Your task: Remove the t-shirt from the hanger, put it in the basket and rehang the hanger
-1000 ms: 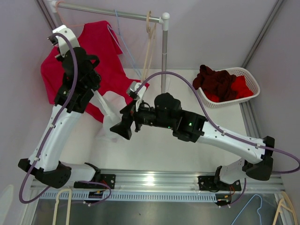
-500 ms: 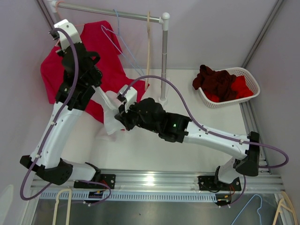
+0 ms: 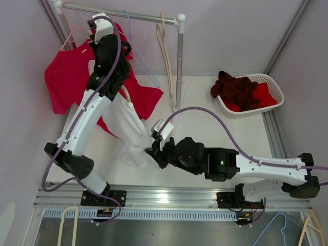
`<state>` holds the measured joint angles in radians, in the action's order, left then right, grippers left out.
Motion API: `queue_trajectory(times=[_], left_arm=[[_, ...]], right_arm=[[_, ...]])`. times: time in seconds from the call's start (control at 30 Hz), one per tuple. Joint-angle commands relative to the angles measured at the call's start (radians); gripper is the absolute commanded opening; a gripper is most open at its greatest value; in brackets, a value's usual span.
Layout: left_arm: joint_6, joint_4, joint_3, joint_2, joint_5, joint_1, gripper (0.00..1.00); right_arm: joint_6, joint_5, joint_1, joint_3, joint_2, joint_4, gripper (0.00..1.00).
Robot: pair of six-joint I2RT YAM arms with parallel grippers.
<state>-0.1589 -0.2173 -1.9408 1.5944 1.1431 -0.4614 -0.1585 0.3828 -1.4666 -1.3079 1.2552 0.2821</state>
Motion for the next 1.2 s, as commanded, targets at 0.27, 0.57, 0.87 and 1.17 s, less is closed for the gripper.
queue_trajectory(times=[0.27,0.57,0.87,1.17], left_arm=[[0.204,-0.439,-0.437,0.081,-0.098,-0.005,0.01],[0.587,-0.91,-0.107,-0.339,-0.633,-0.134,0.01],[0.57,-1.119,-0.093,-0.56,-0.673,-0.134,0.01],[0.524,-1.027,-0.021,-0.586,-0.579,-0.129,0.01]], right_arm=[[-0.144,-0.048,0.029,0.151,0.139,-0.072,0.0],[-0.139,-0.18,0.261,-0.011,0.328,-0.02,0.0],[-0.151,-0.246,0.373,-0.062,0.496,0.057,0.0],[-0.168,-0.317,0.354,-0.192,0.725,0.121,0.99]])
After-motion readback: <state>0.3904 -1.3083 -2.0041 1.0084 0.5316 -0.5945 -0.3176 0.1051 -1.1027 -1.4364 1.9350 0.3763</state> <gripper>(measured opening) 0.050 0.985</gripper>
